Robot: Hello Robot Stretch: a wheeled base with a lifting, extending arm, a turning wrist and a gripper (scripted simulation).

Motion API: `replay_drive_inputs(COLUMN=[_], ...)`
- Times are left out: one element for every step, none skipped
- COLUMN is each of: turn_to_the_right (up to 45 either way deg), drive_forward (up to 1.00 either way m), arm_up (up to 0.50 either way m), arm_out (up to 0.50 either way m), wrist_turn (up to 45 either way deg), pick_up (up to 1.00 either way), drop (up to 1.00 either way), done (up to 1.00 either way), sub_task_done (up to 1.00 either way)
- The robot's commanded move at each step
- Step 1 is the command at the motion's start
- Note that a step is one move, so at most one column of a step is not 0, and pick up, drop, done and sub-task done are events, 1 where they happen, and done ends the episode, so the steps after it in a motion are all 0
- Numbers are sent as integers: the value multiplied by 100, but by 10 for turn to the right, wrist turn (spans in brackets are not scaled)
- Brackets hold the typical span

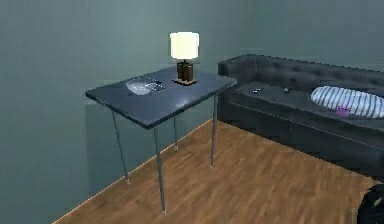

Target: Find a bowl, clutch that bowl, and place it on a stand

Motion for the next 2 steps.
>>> replay_drive_inputs(turn_to_the_right=[0, -450], drive_forward=[45, 0], arm_up=[0, 0], arm_out=[0, 0], wrist_turn=[0, 0], pick_up=[0, 0], drop=[0, 0], done=[0, 0], sub_task_done=[0, 0])
